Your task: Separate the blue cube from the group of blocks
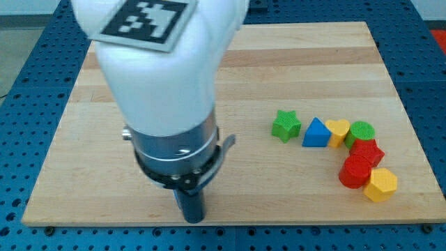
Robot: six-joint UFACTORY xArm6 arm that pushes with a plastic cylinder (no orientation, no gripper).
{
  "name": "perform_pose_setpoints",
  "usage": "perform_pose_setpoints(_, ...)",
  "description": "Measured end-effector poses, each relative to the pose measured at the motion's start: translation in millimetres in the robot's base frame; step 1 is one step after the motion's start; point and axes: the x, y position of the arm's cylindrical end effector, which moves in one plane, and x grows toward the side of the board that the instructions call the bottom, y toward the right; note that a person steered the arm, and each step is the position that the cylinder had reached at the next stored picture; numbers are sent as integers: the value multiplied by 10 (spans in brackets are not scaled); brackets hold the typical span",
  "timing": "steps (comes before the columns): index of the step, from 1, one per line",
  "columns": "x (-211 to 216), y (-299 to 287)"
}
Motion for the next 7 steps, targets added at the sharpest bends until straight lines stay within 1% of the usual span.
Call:
perform_pose_setpoints(1,-21,-236)
perform_pose_setpoints(2,21,-264)
perform_pose_setpoints(3,8,-3)
perform_pose_setpoints(4,-126,289)
perform_pose_setpoints(5,-230,418)
perform_pose_setpoints(7,-240,-63)
